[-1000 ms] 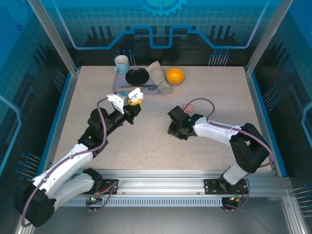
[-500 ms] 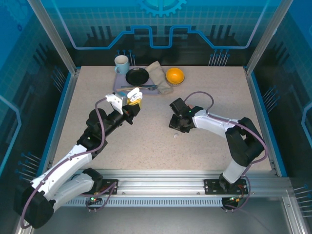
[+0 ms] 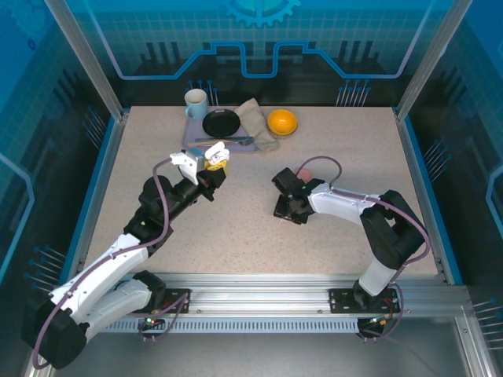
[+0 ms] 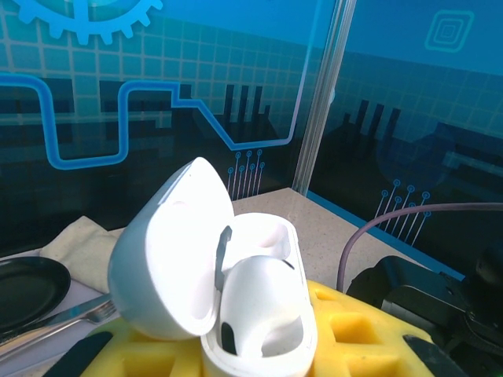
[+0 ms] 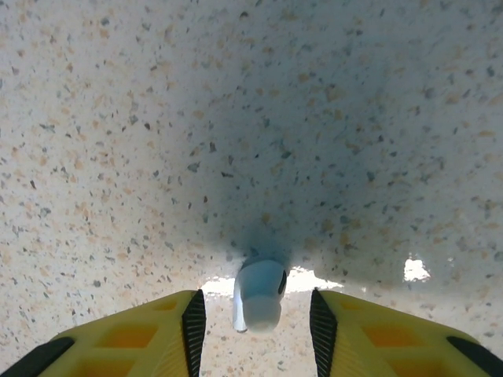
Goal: Insert wireless bluetooth earbuds into charging case
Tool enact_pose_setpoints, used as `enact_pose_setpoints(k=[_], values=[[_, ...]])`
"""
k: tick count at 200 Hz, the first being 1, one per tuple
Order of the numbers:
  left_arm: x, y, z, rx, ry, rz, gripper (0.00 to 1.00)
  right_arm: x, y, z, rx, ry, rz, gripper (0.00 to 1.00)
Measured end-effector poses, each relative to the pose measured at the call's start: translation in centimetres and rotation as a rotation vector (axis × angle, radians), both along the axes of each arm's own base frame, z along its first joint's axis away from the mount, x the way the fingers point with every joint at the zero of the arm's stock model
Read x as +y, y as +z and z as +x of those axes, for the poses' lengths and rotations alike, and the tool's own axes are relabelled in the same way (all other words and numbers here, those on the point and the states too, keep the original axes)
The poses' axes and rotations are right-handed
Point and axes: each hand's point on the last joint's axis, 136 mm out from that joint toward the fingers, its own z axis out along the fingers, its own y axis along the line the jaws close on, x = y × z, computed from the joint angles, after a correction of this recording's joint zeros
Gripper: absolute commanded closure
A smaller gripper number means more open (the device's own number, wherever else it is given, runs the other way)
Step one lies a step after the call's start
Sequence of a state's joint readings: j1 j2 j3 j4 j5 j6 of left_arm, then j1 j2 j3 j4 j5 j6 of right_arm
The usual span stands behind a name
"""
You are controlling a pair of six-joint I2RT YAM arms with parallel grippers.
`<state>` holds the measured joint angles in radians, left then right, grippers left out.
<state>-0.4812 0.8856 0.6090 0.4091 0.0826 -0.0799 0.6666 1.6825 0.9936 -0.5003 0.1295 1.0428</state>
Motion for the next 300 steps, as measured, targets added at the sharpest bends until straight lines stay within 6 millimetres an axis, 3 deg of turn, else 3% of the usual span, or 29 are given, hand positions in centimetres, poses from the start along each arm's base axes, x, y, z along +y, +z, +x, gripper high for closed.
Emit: enact_pose_setpoints(k=[43,106,127,152,204,247,300], values=[[0.1,-0.5,-0.1,0.006,0.001,0.003,1.00,1.8,1.1,0.7,-0.016,0.021,0.014,0.57],[0.3,-0.4,-0.2,0.000,0.008,0.000,1.00,6.3,3.2,2.8,-0.065,0.072,0.053,0.57],[0.3,-0.4,-0.2,-0.001,0.008,-0.001,1.00,5.6,3.4,2.7,-0.071,0.063,0.030,0.51],[0.3,-0.4,-0.2,-0.001,0.008,-0.001,1.00,3.4,2.8,1.4,-0.050,0.043,-0.011,0.43],[0.2,-0.5,-0.2,0.001,0.008,0.001,1.00,0.4,0.6,-1.3,0.021,0.017,-0.076,0.41],[0.2,-0.6,-0.1,0.004,0.008,0.004,1.00,0.6,0.3,-1.2,0.027,0.018,-0.081,0.41],[0.2,-0.3,-0.1,-0.009,0.008,-0.002,1.00,2.7,0.3,1.1,0.021,0.027,-0.072,0.43]])
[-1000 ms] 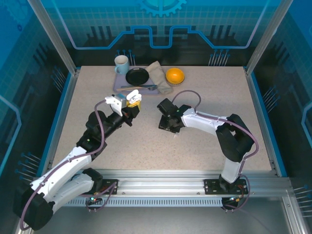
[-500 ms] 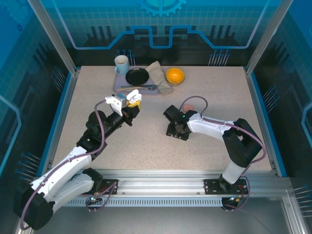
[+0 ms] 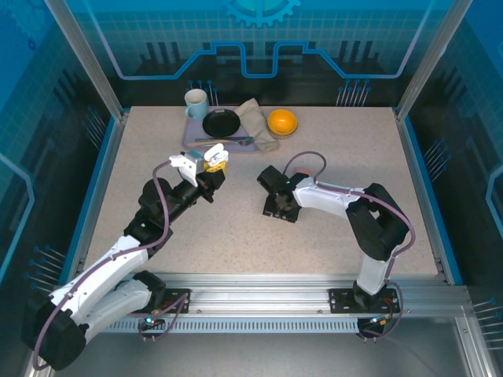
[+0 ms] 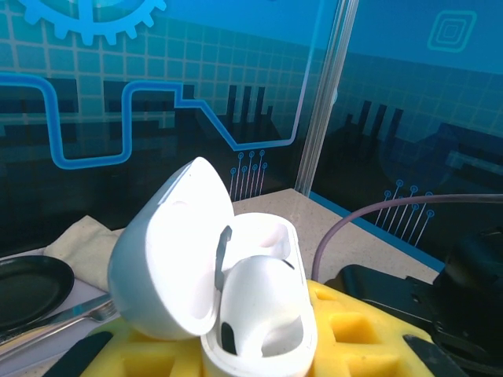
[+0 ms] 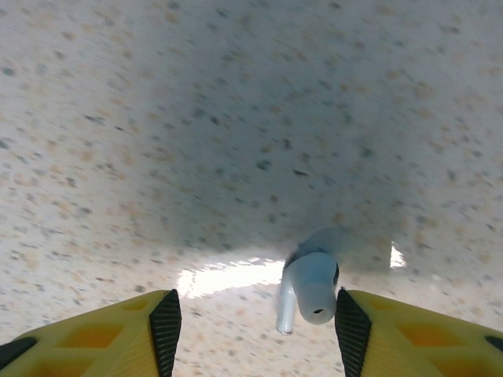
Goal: Insert wireless bluetooth earbuds into charging case
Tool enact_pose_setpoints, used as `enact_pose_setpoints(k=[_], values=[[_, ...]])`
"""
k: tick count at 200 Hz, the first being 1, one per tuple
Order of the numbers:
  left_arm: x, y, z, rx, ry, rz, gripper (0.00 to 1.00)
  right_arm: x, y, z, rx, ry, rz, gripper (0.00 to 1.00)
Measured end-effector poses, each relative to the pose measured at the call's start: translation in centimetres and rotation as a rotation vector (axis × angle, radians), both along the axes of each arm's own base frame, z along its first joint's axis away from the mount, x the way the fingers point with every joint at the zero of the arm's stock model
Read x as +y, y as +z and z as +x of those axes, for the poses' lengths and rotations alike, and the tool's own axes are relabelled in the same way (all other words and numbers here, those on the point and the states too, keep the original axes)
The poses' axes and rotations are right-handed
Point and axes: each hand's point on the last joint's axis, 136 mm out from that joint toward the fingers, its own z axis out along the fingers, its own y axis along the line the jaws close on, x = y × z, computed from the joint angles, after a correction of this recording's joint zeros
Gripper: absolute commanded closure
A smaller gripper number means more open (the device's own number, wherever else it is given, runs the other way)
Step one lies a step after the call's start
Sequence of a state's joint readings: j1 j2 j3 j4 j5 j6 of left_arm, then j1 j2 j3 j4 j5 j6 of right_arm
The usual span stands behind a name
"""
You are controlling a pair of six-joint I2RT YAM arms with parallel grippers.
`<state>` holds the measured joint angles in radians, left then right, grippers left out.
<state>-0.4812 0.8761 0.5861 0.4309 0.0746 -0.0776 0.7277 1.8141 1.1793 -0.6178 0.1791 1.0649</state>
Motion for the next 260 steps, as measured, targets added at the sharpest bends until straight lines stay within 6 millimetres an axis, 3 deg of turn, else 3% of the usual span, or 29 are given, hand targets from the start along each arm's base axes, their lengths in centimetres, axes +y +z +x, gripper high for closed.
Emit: enact_pose_setpoints(k=[39,67,136,189,260], values=[[0.0,0.0,0.0,0.000,0.000,0.000,1.00,2.9,1.6,1.9,-0.042,0.037,0.033,0.43],[0.0,0.0,0.0,0.000,0.000,0.000,1.00,3.9,2.3,2.0,-0.060,0.058,0.041,0.43],[0.0,-0.2,0.0,-0.007,0.000,-0.004,1.00,-0.1,2.0,0.3,0.003,-0.028,-0.148,0.42],[0.0,-0.4,-0.1,-0.004,0.000,-0.002,1.00,-0.9,-0.1,-0.1,0.061,-0.067,-0.218,0.43],[0.1,-0.4,-0.1,-0.003,0.001,-0.002,1.00,-0.2,-0.7,0.6,0.065,-0.110,-0.215,0.46]])
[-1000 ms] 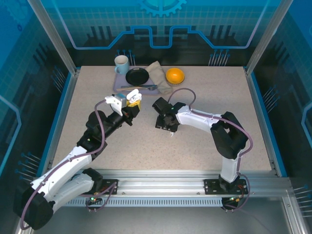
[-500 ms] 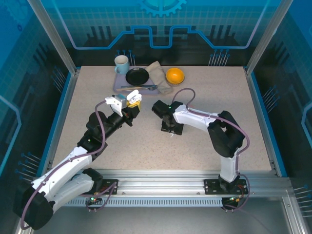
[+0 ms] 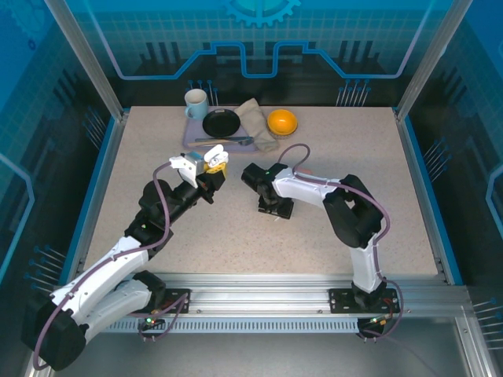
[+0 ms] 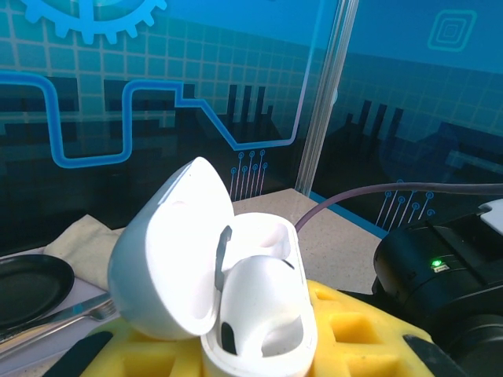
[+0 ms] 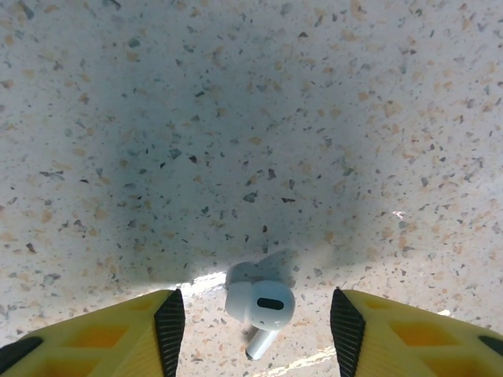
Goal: Insert wireless bluetooth earbuds into charging case
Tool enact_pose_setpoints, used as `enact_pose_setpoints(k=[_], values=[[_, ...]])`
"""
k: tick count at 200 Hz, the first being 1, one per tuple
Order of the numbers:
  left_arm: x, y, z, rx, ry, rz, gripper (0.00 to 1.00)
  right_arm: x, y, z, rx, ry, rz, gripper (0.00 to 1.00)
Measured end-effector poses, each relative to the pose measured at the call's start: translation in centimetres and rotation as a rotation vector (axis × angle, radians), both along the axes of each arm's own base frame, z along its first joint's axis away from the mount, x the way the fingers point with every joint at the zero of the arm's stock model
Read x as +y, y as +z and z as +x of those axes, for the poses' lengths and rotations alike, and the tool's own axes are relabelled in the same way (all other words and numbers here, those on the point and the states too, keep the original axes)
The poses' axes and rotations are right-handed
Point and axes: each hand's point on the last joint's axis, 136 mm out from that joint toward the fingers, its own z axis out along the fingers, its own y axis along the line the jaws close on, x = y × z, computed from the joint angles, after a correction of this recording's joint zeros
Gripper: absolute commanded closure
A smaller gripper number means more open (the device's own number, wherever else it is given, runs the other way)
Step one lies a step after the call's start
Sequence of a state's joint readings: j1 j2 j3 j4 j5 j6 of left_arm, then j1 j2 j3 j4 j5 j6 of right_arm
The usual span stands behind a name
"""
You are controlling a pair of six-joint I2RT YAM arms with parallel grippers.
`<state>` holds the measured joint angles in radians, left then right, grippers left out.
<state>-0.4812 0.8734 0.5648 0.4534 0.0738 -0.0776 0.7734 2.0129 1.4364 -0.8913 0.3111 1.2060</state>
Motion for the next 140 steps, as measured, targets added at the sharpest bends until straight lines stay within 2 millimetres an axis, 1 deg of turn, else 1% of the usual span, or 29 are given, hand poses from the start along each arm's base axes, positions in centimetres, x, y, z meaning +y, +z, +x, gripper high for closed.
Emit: enact_pose_setpoints(k=[26,51,93,140], values=[[0.1,-0.2,0.0,0.003,0.003,0.002,1.00,-0.1,-0.5,-0.1,0.010,-0.012,-0.009,0.48],[0.1,-0.5,0.0,0.008,0.007,0.004,1.00,-0.2,-1.0,-0.2,0.018,-0.020,-0.017,0.52],[0.2,-0.4,0.0,0.006,0.009,0.003,1.00,0.0,-1.1,-0.1,0.012,-0.026,-0.006,0.60],[0.2,-0.4,0.0,0.007,0.010,0.003,1.00,0.1,-1.3,0.0,-0.001,-0.027,0.014,0.63]])
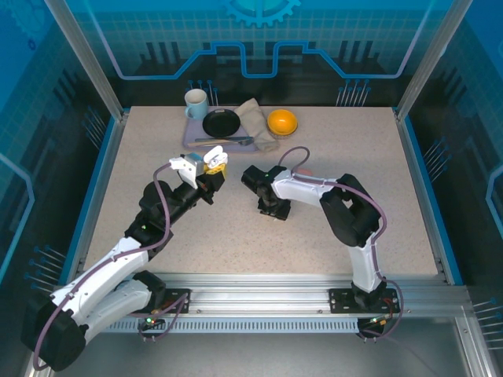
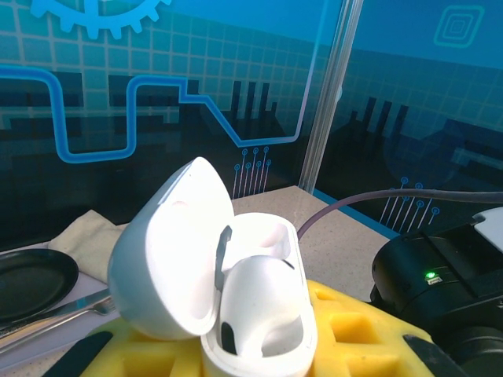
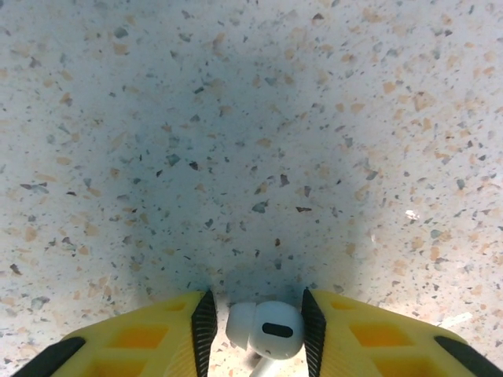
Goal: Insert wireless bluetooth earbuds into charging case
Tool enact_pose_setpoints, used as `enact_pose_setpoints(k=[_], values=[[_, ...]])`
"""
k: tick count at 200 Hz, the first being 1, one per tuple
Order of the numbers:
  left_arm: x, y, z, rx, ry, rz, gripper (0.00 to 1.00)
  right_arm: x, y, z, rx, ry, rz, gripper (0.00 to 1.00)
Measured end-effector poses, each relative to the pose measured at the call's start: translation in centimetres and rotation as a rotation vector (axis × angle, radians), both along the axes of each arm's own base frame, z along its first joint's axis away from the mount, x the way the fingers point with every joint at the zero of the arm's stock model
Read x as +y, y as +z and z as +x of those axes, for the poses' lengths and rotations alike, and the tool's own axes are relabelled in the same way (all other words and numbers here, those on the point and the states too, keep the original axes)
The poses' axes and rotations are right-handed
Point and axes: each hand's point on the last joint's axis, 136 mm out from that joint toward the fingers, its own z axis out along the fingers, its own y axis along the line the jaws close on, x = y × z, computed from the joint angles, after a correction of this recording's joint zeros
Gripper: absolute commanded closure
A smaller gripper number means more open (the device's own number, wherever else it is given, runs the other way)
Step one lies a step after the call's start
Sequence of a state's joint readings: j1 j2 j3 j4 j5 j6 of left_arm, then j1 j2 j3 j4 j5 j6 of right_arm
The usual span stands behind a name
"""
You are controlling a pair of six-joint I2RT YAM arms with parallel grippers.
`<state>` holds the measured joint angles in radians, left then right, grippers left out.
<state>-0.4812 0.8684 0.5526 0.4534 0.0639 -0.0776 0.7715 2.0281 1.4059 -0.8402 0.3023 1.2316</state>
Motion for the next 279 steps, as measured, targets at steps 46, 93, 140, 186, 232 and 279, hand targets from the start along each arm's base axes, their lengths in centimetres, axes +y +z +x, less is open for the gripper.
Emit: enact_pose_setpoints(k=[46,93,140,186,232,279], values=[[0.0,0.0,0.0,0.000,0.000,0.000,1.00,0.1,-0.1,0.1,-0.019,-0.001,0.029,0.69],[0.0,0.0,0.0,0.000,0.000,0.000,1.00,0.1,0.0,0.1,-0.029,0.009,0.058,0.74],[0.0,0.0,0.0,0.000,0.000,0.000,1.00,-0.7,0.2,-0.3,-0.051,0.032,0.064,0.75],[-0.2,-0.5,0.2,0.014,-0.002,0.008,1.00,-3.1,0.7,-1.2,-0.061,0.058,0.012,0.76],[-0.5,-0.2,0.3,0.021,-0.020,0.013,1.00,-4.2,4.5,-1.0,-0.170,0.119,0.023,0.77],[-1.7,-0.4,-0.6,0.031,-0.109,0.026,1.00,-4.3,12.1,0.2,-0.395,0.204,0.102,0.76]])
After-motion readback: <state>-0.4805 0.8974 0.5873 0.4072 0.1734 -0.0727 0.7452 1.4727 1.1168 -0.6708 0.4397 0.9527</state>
